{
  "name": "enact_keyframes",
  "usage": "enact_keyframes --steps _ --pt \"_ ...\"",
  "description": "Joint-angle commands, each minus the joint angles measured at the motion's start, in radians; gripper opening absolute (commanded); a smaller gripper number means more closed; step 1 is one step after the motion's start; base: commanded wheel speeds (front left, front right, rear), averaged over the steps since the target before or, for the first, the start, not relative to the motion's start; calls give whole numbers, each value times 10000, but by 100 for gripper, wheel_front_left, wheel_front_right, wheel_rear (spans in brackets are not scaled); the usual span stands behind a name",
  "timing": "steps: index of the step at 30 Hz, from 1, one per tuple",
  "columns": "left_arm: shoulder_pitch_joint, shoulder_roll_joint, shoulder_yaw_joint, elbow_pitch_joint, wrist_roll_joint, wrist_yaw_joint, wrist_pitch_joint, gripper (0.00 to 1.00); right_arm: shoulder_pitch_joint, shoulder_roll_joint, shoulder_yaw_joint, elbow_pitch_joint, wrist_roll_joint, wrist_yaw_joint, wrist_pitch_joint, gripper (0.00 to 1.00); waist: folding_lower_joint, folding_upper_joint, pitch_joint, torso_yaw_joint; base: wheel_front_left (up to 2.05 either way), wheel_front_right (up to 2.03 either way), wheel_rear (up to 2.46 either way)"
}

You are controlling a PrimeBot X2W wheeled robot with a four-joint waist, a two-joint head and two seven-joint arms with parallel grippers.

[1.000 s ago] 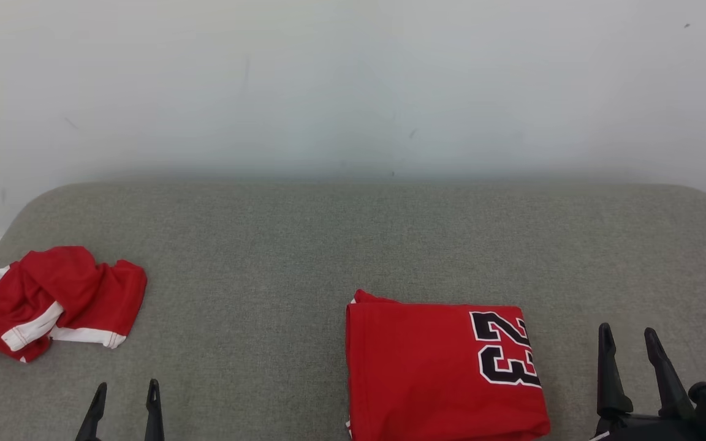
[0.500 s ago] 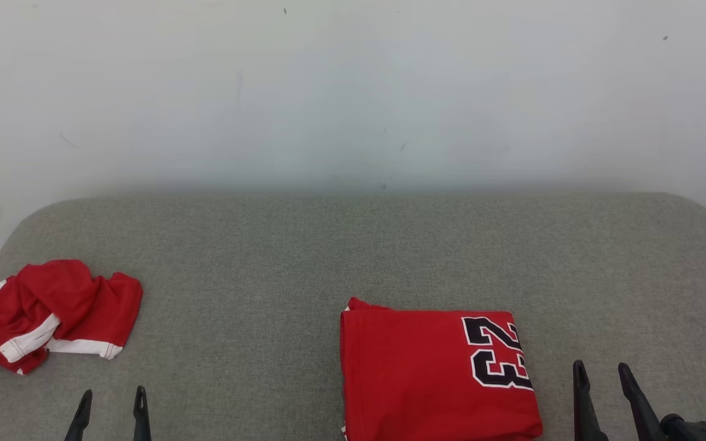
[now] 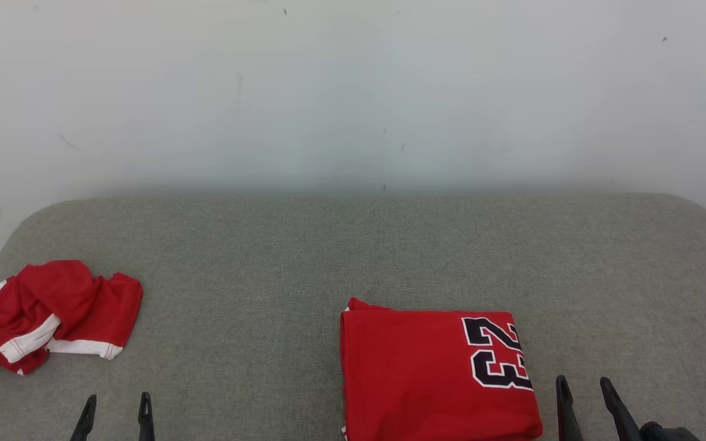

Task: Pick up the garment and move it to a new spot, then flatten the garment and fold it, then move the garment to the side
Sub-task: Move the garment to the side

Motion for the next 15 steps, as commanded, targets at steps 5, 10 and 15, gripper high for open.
enact_keyframes --steps 5,10,15 --pt "86 3 -58 -58 64 55 -31 100 -90 12 41 110 -123 -17 0 100 1 0 -9 33 0 0 0" --pt "123 37 -90 -66 100 54 -32 100 -128 15 56 140 -149 -17 0 100 1 0 -9 60 0 0 0" --pt "140 80 -116 -79 113 55 -31 100 -144 2 68 166 -178 -17 0 100 1 0 3 70 0 0 0"
